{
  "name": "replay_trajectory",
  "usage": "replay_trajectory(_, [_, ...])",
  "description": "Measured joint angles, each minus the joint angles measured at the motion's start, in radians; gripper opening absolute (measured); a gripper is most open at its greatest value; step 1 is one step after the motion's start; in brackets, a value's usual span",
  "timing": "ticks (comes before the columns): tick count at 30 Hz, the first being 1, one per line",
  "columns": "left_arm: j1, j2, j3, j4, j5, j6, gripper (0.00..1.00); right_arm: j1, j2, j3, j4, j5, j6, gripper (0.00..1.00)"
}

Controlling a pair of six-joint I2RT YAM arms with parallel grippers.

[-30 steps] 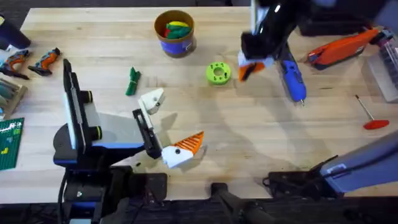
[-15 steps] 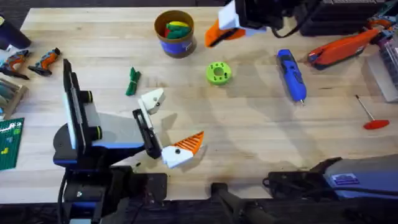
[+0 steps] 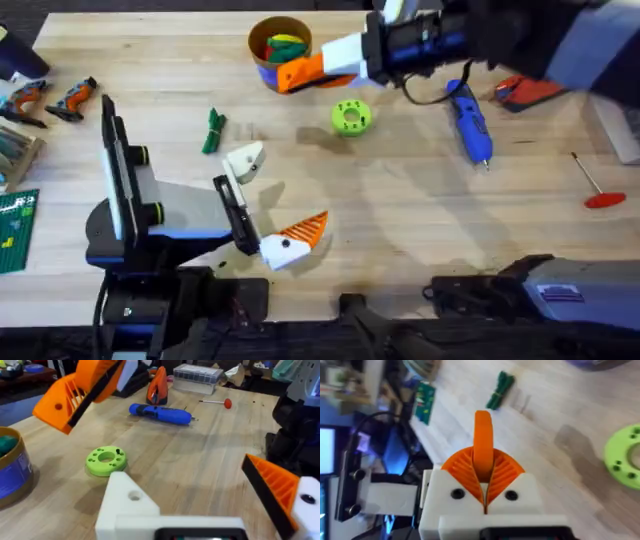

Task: Pick up the gripper from the table and insert it into the empty holder that is missing its gripper. Then pick up a screw, insert it into the mounting hole, and use the screwdriver to tighten it. Finally, clean up the table by picking up the vegetable and placing it into the bucket.

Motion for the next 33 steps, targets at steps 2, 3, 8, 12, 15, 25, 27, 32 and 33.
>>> replay_trajectory(2, [0.000, 0.000, 0.000, 0.000, 0.000, 0.000, 0.985, -0.008, 0.000, -0.061, 0.111, -0.072, 0.040, 0.016])
replay_trajectory(3, [0.000, 0.000, 0.000, 0.000, 0.000, 0.000, 0.985, -0.013, 0.000, -0.093, 0.175, -0.107, 0.066, 0.016])
replay_trajectory(8, [0.000, 0.000, 0.000, 0.000, 0.000, 0.000, 0.985, -0.049, 0.000, -0.268, 0.520, -0.267, 0.225, 0.016])
replay_trajectory(12, [0.000, 0.000, 0.000, 0.000, 0.000, 0.000, 0.985, -0.074, 0.000, -0.400, 0.675, -0.360, 0.351, 0.016])
replay_trajectory(15, [0.000, 0.000, 0.000, 0.000, 0.000, 0.000, 0.985, -0.087, 0.000, -0.464, 0.773, -0.422, 0.424, 0.016])
replay_trajectory(25, [0.000, 0.000, 0.000, 0.000, 0.000, -0.002, 0.986, -0.100, 0.094, -0.492, 0.940, -0.716, 0.529, 0.016])
replay_trajectory(27, [0.000, 0.000, 0.000, 0.000, 0.000, -0.003, 0.986, -0.099, 0.120, -0.502, 0.951, -0.749, 0.530, 0.016])
replay_trajectory(32, [0.000, 0.000, 0.000, 0.000, 0.000, -0.003, 0.985, -0.097, 0.141, -0.550, 0.968, -0.789, 0.527, 0.016])
replay_trajectory(33, [0.000, 0.000, 0.000, 0.000, 0.000, -0.003, 0.986, -0.096, 0.141, -0.560, 0.979, -0.794, 0.526, 0.016])
